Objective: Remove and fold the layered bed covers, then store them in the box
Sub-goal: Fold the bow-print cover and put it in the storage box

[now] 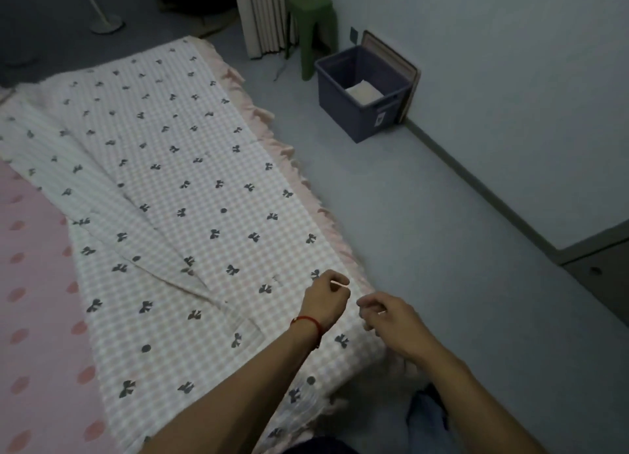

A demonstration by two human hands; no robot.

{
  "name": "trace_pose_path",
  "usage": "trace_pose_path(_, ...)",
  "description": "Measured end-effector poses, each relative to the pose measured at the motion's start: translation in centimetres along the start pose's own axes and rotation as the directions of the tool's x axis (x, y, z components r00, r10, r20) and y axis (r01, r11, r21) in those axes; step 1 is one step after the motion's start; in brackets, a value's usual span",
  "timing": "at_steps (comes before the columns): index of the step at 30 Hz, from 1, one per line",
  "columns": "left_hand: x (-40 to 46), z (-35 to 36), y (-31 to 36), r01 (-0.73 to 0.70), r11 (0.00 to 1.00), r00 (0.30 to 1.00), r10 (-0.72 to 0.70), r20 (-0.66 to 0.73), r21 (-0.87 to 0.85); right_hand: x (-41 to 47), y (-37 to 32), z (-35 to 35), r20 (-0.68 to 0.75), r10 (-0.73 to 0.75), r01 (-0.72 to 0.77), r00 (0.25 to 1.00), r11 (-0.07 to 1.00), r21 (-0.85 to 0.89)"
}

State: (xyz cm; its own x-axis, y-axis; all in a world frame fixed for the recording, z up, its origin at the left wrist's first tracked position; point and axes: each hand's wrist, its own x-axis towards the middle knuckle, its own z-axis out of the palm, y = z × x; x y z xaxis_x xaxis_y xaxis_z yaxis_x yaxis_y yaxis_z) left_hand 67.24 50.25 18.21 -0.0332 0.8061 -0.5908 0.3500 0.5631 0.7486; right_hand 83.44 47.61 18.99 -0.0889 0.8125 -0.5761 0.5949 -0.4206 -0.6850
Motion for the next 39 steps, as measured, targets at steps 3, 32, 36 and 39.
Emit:
trace_pose_path(3, 2.2, 3.6, 6.6, -0.105, 0.993, 0.983, 0.097, -0.154, -0.047, 3.6, -0.6, -7.3, -0.001, -0.097, 0.096, 0.995, 0.993, 0.074)
trace_pose_path(32, 36.7, -3.6, 52.9, -0.473, 0.852, 0.697, 0.205, -0.687, -0.226, 45.8, -36.7, -41.4, 0.099, -0.606, 0.600, 0.789, 0.796, 0.080)
trace_pose_path(36, 45.1, -8.8, 55.9, -0.466, 0.866, 0.674, 0.216, -0.706, -0.180, 55.4, -43.0, -41.2, 0.128, -0.633, 0.616, 0.763, 0.773, 0.153)
trace_pose_path(39, 50.9, -13.3, 57.4, -0.414, 0.900, 0.632, 0.177, -0.755, -0.136, 63.3, -47.8, -40.7, 0.170, -0.667, 0.643, 0.725, 0.745, 0.180)
